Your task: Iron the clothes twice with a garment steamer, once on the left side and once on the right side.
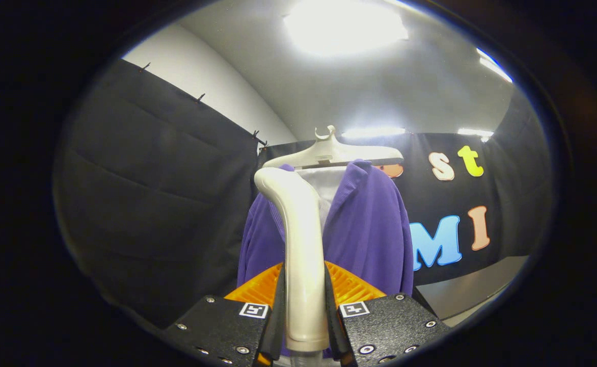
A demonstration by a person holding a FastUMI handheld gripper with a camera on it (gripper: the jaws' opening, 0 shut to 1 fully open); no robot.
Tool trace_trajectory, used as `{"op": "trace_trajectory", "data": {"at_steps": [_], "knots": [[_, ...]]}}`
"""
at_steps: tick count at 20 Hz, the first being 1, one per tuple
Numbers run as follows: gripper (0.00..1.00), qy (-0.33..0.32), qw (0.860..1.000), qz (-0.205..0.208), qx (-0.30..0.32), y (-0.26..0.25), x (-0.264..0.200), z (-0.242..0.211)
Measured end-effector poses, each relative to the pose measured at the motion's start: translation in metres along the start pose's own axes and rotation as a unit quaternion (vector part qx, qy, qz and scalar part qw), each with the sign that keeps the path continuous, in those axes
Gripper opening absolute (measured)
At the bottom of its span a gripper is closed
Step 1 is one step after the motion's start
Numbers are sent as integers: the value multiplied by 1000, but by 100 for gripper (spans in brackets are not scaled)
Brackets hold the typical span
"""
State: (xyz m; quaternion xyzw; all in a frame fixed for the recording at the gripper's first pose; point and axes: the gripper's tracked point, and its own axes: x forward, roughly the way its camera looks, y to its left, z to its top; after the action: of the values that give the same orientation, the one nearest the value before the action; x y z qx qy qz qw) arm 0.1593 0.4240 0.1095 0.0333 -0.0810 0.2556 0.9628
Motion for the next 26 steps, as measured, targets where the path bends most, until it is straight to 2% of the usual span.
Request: {"op": "trace_trajectory", "data": {"at_steps": [6,11,26], "knots": [[36,-12,1000,-6,-24,23,53,25],[37,16,999,-8,-33,32,69,-2],[37,111,993,13,-39,33,6,-112]]}}
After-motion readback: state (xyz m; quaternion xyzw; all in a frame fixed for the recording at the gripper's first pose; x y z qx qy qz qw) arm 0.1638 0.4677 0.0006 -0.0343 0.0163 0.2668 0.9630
